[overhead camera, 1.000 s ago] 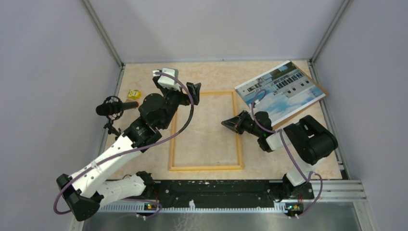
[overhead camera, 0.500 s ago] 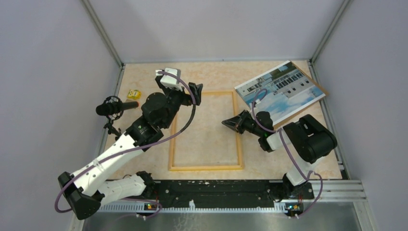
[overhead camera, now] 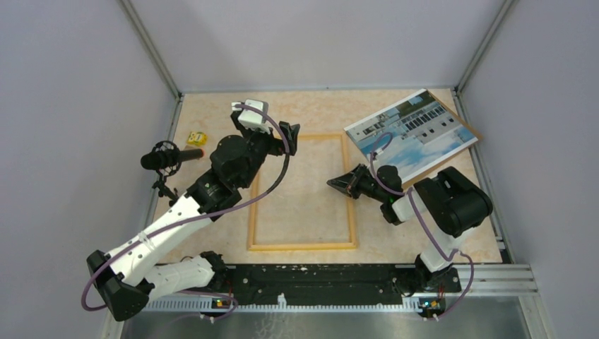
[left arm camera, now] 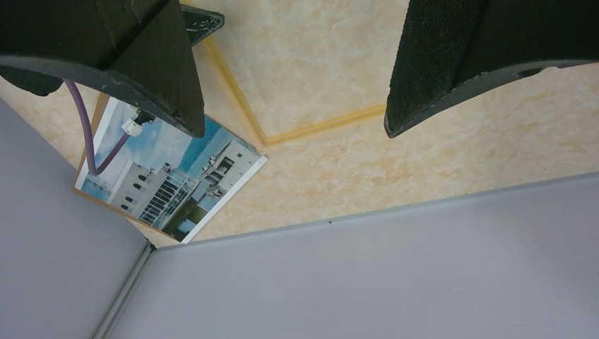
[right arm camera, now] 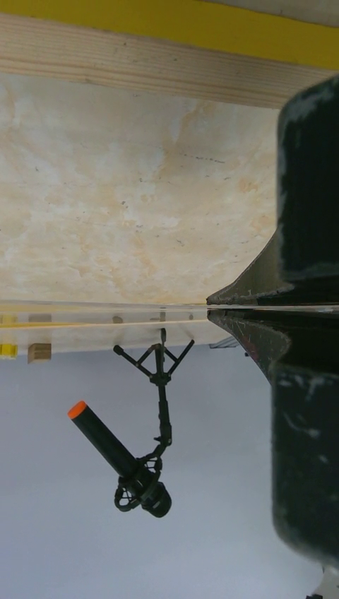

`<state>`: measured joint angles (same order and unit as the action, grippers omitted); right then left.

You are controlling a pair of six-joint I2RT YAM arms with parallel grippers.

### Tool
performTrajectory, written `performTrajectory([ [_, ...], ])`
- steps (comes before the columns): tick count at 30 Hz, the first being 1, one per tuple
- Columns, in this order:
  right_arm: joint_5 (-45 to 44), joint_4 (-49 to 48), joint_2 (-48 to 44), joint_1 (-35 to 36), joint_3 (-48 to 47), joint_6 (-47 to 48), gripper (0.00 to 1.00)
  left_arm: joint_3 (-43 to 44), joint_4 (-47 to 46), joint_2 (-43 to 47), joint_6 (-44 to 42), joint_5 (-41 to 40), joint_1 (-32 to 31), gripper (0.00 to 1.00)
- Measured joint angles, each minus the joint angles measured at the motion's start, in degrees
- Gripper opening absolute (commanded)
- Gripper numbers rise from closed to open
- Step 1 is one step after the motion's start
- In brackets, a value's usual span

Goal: Put the photo into the frame
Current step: Place the photo frame item in the photo frame.

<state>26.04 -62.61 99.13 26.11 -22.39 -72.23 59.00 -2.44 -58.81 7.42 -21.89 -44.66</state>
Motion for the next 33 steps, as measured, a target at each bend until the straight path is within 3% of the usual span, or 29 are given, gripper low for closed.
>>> performTrajectory([
  [24,0.44,-2.14,0.98,-0.15,1.09,-0.24,0.00,0.00,0.28,-0.35,0.17,0.00,0.00,0.99],
  [33,1.36,-2.05,5.62,-0.68,0.11,0.74,0.00,0.00,0.31,-0.35,0.20,0.02,0.00,0.99],
])
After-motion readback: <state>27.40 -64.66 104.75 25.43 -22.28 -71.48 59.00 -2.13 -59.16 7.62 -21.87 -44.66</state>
